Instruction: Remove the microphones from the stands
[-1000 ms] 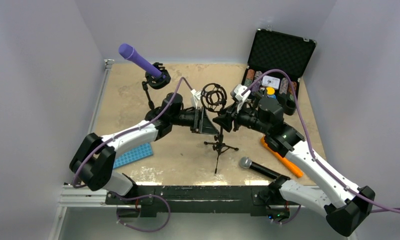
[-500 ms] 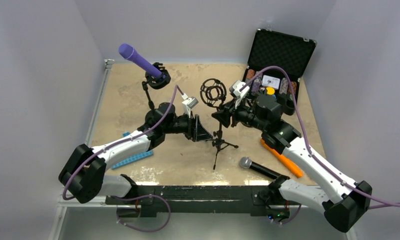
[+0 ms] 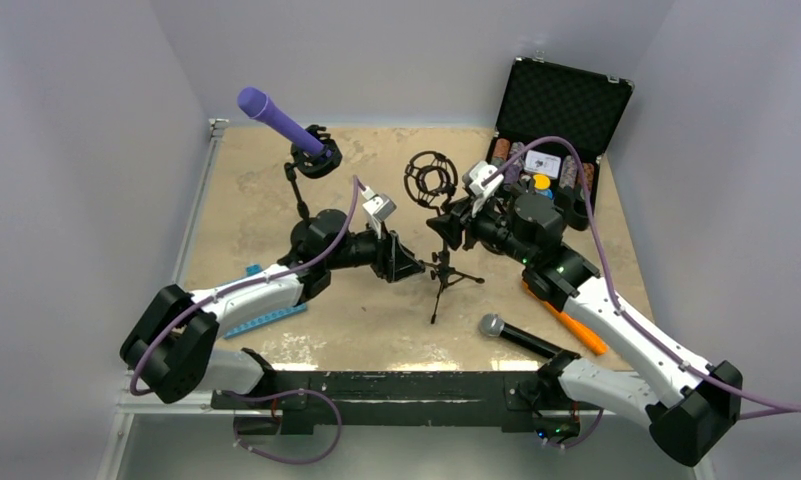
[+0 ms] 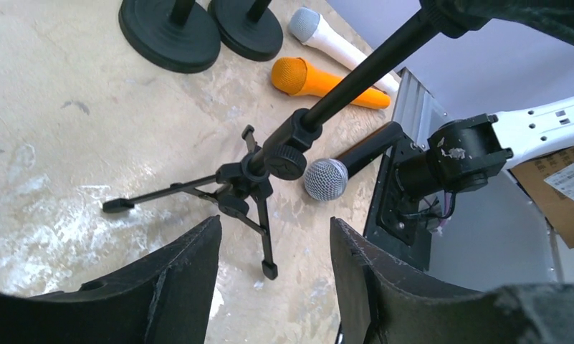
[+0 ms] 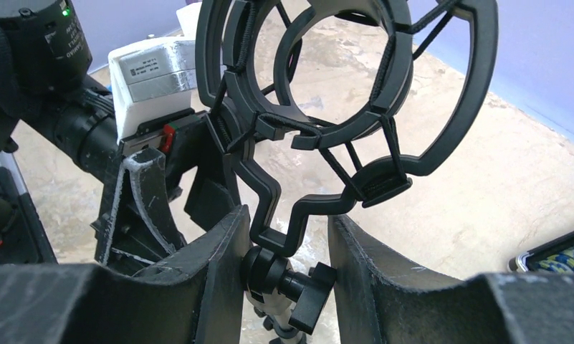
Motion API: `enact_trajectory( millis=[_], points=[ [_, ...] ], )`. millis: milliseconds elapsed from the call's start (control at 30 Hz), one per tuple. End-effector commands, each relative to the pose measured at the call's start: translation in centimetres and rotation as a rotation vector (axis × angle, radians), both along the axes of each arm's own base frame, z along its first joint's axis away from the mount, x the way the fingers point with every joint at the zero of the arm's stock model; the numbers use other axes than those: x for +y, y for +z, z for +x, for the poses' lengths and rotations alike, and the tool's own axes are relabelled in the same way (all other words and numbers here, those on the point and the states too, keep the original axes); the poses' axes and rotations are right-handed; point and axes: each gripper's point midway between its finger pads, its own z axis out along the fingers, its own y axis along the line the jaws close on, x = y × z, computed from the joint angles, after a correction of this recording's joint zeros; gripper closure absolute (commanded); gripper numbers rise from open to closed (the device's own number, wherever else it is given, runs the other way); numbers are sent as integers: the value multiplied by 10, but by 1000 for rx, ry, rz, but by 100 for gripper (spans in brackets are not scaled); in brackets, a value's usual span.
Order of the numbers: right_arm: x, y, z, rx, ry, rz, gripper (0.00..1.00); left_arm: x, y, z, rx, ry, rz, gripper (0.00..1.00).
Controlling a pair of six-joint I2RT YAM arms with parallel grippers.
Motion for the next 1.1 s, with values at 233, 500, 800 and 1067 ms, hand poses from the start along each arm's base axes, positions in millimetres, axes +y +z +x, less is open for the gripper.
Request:
enact_trajectory(
  millis=[233, 500, 800, 1067],
  points=[
    [-25, -27, 3, 78, -117, -13, 100, -31, 36, 19, -181, -102, -90, 45],
    [-29, -43, -6, 98, -99, -52, 100, -46, 41, -2, -222, -284, -116, 53],
    [-32, -46, -10, 102, -91, -66, 100, -46, 20, 3, -291, -303, -61, 54],
    [-34, -53, -15, 126, -88, -89, 100, -60, 26, 15, -326, -263, -85, 57]
  ],
)
